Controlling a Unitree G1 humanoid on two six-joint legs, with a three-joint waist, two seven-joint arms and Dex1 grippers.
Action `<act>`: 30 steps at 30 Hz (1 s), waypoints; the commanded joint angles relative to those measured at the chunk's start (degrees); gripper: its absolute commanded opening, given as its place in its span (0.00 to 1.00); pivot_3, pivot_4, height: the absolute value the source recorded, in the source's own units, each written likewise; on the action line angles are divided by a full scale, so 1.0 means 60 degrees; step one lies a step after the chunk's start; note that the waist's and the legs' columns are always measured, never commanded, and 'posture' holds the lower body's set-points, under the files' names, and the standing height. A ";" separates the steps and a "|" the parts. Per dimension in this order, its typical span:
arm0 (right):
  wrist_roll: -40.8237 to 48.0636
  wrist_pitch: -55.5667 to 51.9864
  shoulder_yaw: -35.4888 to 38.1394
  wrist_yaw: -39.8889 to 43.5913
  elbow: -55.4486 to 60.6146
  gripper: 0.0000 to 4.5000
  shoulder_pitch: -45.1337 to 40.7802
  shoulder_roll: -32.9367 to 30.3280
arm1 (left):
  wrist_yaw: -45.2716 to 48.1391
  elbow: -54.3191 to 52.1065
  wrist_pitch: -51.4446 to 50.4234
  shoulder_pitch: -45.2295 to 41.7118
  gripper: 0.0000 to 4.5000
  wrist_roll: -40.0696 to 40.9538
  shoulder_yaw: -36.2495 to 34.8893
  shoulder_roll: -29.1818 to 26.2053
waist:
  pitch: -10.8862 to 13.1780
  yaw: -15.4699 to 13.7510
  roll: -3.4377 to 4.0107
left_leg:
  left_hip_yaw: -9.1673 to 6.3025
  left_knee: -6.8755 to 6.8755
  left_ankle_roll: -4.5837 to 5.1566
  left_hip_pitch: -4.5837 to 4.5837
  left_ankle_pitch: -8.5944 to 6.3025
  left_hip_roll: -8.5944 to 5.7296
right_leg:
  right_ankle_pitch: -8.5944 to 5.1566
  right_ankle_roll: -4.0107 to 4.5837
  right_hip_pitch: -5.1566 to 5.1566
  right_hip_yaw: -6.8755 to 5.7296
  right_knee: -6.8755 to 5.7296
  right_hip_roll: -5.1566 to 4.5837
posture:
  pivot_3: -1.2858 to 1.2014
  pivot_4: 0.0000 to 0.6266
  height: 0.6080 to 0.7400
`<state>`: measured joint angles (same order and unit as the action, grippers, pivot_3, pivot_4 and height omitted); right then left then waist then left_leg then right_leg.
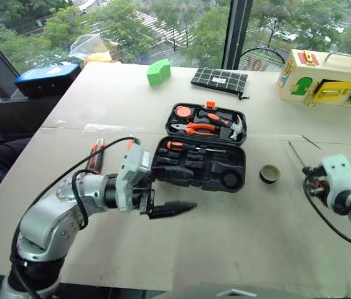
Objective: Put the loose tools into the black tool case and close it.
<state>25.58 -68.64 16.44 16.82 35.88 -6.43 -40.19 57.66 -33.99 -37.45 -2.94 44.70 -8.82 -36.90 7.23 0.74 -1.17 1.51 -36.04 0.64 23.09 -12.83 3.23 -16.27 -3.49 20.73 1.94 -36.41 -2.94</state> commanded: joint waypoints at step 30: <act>-0.3992 0.6004 -0.7649 0.8299 -0.7723 0.17 -0.6936 0.0935 | -0.2552 -0.2501 -0.0196 0.4049 0.92 0.3461 -0.3839 -0.1300 | 0.0032 -0.0009 -0.0050 | 0.0013 0.0110 -0.0009 -0.0049 0.0004 -0.0022 | -0.0003 0.0018 -0.0016 -0.0055 0.0070 -0.0104 | 0.52 0.24 1.00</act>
<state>3.43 -31.28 -30.30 66.91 -9.94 -48.12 -33.92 42.64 -48.78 -39.14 21.68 64.29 -32.09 -44.13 7.42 0.69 -1.47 1.59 -35.38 0.58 22.80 -12.80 3.10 -16.29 -3.38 20.63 1.61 -35.99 -3.56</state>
